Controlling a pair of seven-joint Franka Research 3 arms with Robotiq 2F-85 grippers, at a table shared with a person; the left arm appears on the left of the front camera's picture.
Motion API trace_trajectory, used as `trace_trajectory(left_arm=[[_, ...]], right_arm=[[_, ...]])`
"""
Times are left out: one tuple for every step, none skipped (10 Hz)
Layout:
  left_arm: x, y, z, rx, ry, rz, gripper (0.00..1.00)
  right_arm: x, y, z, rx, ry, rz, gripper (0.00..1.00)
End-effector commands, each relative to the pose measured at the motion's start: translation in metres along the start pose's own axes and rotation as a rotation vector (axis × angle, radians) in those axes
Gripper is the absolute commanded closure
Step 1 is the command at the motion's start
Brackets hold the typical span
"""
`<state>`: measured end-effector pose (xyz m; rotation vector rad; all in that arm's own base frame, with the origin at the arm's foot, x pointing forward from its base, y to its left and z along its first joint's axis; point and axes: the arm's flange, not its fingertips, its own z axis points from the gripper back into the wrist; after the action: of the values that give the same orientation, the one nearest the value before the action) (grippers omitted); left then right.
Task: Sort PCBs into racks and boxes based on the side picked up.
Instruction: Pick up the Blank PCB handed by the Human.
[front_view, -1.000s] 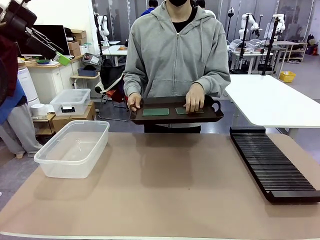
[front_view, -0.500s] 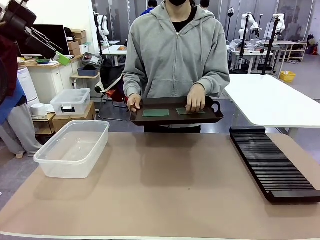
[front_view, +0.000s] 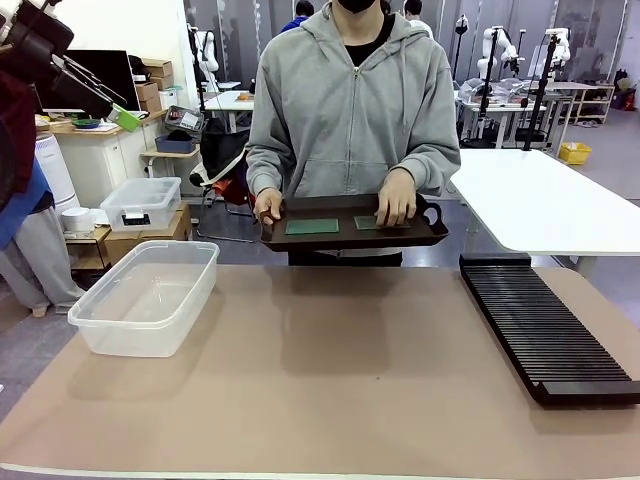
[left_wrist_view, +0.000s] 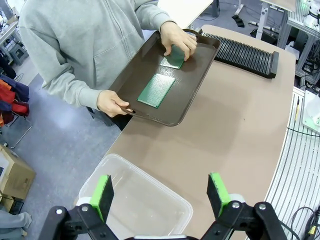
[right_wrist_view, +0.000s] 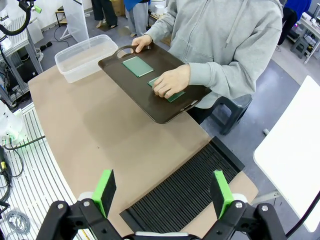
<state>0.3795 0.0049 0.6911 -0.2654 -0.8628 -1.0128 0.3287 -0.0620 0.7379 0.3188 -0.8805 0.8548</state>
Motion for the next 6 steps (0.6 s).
trace_trajectory(left_arm=[[-0.0001,-0.0006,0.0002,-0.009,0.001,-0.004,0.0],[-0.0001,-0.0006,0.0002,-0.009,0.001,-0.004,0.0],[-0.0001,-0.0006,0.0002,-0.009,0.001,-0.004,0.0],[-0.0001,-0.0006,0.0002,-0.009,0.001,-0.004,0.0],[-0.0001,-0.0006,0.0002,-0.009,0.001,-0.004,0.0],[-0.0001,-0.0006,0.0002,-0.009,0.001,-0.004,0.0]], right_arm=[[-0.0004,0.0006,-0.0016,-0.001,-0.005,0.004,0.0],[-0.0004,0.0006,-0.0016,-0.001,-0.005,0.004,0.0],[-0.0004,0.0006,-0.0016,-0.001,-0.005,0.004,0.0],[-0.0004,0.0006,-0.0016,-0.001,-0.005,0.004,0.0],[-0.0004,0.0006,-0.0016,-0.001,-0.005,0.004,0.0],[-0.0004,0.0006,-0.0016,-0.001,-0.005,0.004,0.0]])
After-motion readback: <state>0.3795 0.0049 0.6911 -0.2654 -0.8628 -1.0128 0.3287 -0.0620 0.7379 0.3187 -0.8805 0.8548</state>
